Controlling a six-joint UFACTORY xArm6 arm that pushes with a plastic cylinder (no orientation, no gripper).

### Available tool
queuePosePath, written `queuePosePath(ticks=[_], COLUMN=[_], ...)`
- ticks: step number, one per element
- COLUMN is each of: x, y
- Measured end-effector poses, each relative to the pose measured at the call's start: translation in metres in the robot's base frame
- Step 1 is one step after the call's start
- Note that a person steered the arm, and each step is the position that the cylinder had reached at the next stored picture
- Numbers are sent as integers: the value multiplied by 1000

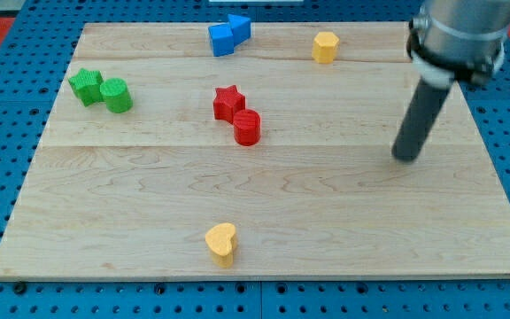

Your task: Nudge the yellow heart

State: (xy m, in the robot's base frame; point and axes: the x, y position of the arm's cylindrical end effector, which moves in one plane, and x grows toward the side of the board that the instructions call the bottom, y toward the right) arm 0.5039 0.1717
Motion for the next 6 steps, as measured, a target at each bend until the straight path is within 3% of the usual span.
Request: queuePosePath(ticks=[1,2,6], x=[111,115,114], y=[-49,-65,-257])
